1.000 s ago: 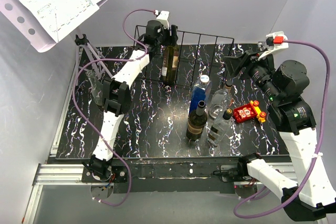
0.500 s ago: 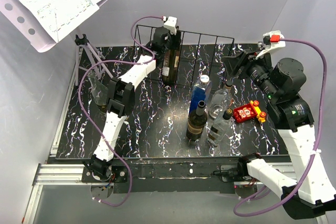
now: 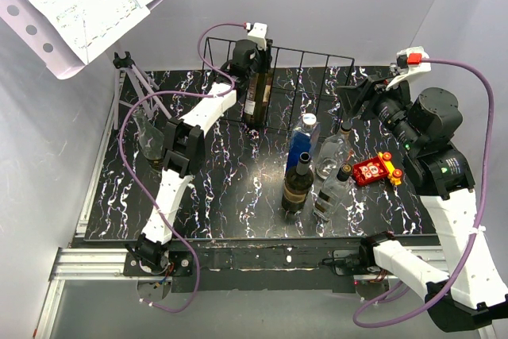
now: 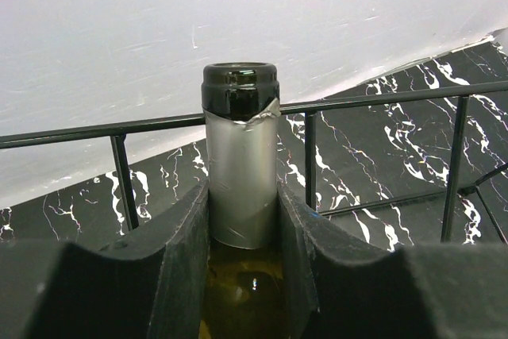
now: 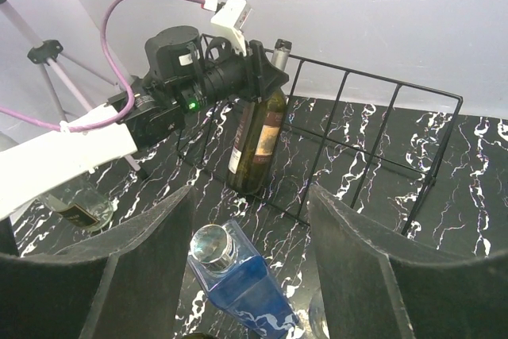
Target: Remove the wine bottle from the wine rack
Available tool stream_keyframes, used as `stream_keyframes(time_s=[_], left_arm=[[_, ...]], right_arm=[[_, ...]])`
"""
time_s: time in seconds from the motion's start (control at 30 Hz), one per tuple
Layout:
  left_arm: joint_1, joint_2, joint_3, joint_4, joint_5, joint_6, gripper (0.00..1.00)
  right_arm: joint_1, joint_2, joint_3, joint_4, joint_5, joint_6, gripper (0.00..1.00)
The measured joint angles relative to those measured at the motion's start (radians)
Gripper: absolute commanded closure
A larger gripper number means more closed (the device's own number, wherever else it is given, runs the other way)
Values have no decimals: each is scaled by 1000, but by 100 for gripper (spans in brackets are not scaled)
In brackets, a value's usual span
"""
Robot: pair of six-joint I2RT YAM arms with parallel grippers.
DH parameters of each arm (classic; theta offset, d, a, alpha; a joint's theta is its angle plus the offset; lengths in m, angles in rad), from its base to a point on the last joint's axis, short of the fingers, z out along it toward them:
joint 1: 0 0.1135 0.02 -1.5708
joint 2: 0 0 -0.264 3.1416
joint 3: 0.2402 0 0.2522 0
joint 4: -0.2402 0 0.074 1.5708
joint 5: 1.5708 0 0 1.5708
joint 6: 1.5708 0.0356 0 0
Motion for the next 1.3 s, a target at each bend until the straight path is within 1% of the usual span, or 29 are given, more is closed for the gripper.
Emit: stream_keyframes(time_s=[0.13, 0.4, 0.63, 0.8, 0.93, 1.13, 1.3], left_arm=[[0, -29, -51, 36, 5, 2, 100], [-1, -184, -257, 121, 79, 3, 100], [2, -277, -374, 220, 136, 0, 100], [2, -387, -541, 298, 175, 0, 100], [2, -508, -705, 377, 198, 0, 100], [-3, -653, -850, 473, 245, 0, 100], [-7, -818, -1054, 550, 268, 4, 100]], right_arm=[[1, 0, 0, 0, 0, 0, 34], [1, -8, 0, 0, 4, 0, 34], [1, -32, 0, 2, 7, 0, 34], [2, -35, 0, 2, 5, 1, 34], [2, -35, 0, 2, -3, 3, 34], [2, -50, -5, 2, -13, 9, 34], [2, -82, -24, 2, -15, 21, 34]])
